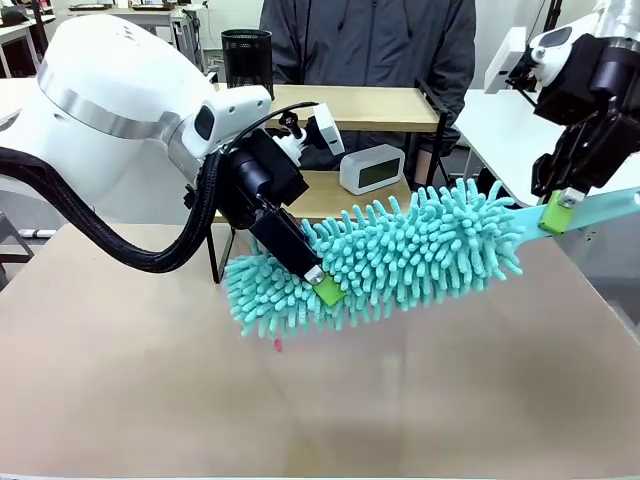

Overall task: Clean the shelf.
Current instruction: Hand the Duster back to the human.

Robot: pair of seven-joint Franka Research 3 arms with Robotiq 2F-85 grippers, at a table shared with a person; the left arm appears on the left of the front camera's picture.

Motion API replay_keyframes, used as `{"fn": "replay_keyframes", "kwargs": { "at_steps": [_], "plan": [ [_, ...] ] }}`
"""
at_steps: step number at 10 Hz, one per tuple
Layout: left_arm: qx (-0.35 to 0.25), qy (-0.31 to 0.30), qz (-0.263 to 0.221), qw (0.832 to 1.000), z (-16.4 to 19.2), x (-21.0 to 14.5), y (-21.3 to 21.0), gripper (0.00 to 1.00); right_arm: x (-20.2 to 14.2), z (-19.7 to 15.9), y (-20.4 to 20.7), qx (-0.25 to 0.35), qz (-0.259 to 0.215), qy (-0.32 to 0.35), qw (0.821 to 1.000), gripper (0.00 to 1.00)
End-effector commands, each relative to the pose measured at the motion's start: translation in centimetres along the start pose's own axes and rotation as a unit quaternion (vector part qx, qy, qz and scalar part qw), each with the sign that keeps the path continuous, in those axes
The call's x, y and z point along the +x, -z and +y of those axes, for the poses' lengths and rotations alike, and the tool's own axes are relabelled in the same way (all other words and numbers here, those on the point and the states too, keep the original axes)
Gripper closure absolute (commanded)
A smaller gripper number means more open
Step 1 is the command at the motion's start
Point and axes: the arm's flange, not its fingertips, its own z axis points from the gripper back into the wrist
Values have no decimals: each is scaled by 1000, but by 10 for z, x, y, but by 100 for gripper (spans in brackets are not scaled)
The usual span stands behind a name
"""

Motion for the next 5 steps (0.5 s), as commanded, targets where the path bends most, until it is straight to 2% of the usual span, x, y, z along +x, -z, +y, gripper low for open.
{"fn": "replay_keyframes", "kwargs": {
  "at_steps": [1,2,3,4,5],
  "plan": [
    [5,11,9,1000,0,-1,0,100,-2,1,0,4,-14,-9,1000,88],
    [7,13,11,1000,-1,-1,0,100,-3,1,0,5,-13,-9,1000,88],
    [8,13,13,1000,-2,-2,-1,100,-4,1,-1,7,-19,-11,1000,42],
    [10,13,16,1000,-2,-2,-1,100,-8,2,-3,5,-29,-10,1000,30],
    [11,13,18,1000,-4,-5,-4,100,-22,1,-11,-8,-83,7,996,0]
  ]
}}
